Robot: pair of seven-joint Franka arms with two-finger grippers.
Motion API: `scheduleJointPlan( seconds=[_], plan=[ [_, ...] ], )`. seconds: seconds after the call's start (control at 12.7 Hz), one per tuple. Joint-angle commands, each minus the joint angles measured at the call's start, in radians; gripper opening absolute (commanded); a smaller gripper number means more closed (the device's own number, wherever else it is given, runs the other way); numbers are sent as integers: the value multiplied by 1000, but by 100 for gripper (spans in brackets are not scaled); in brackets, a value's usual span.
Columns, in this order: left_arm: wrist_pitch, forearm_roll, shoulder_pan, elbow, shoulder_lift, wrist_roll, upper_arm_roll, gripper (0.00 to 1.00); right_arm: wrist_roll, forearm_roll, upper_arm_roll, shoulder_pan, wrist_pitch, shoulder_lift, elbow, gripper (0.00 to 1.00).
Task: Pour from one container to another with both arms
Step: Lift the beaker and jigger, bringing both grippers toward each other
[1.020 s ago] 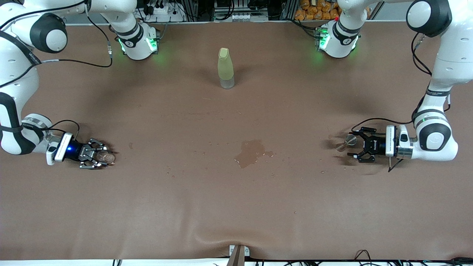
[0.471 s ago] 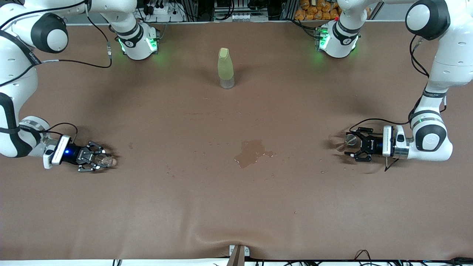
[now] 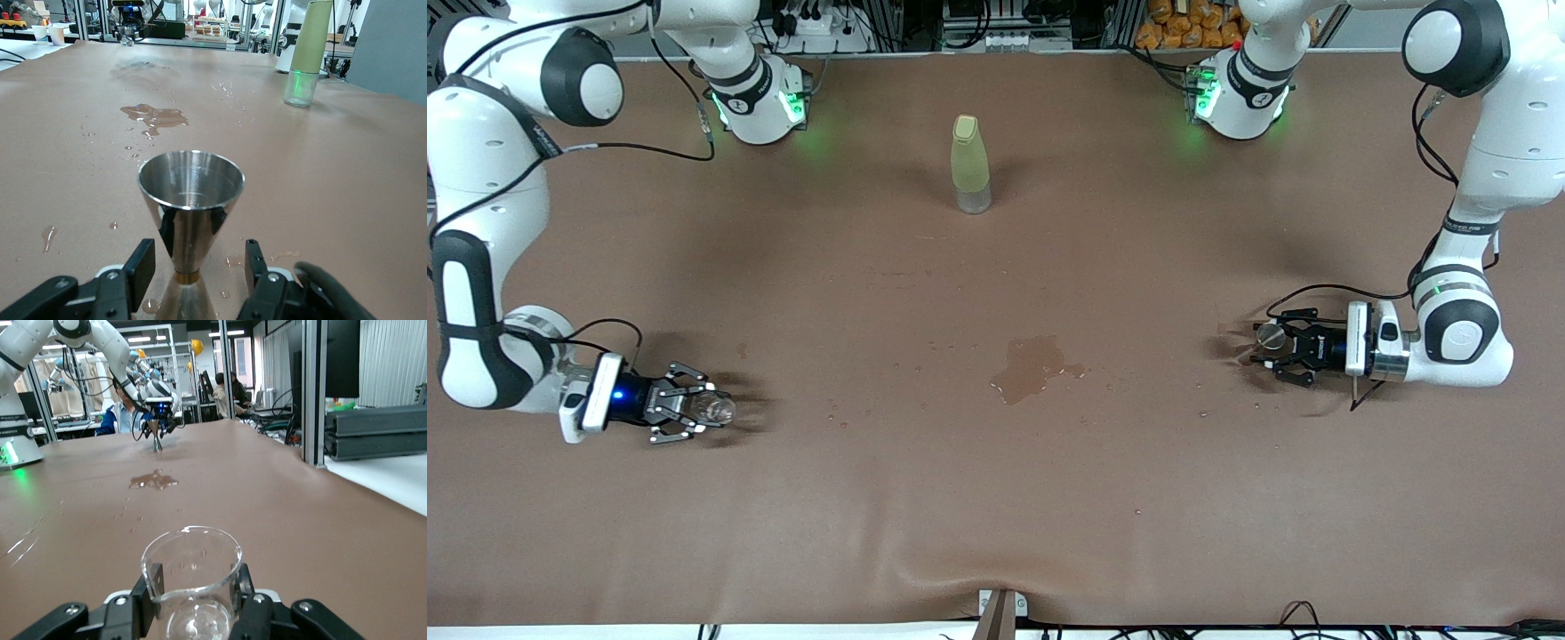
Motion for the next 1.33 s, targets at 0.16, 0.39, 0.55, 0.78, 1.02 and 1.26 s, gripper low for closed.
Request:
scheduleJointPlan(
  seconds=[0.16,0.39,0.55,0.78,1.02,1.26],
  plan=[
    [-10,-21,-1,0,-17,4,1,22,22,101,-7,85,42,-30,-14,7],
    [-10,-25,7,9,-32,-4,-34,0,21,162,-7,170,79,-44,-16,7],
    [-8,-45,1,41,-38,-50,-47,0,13,175,-7,228,155,-85,-33,7],
    [-2,-110,-5,79,-55,-139,-91,0,21,273,-1,309,228,-124,-74,6],
    [50,-176,-48,106,-48,-139,-104,0,33,299,-1,377,303,-182,-122,5],
    [93,-272,-91,115,-43,-134,-104,0,120,322,-1,420,323,-213,-131,5]
  ],
)
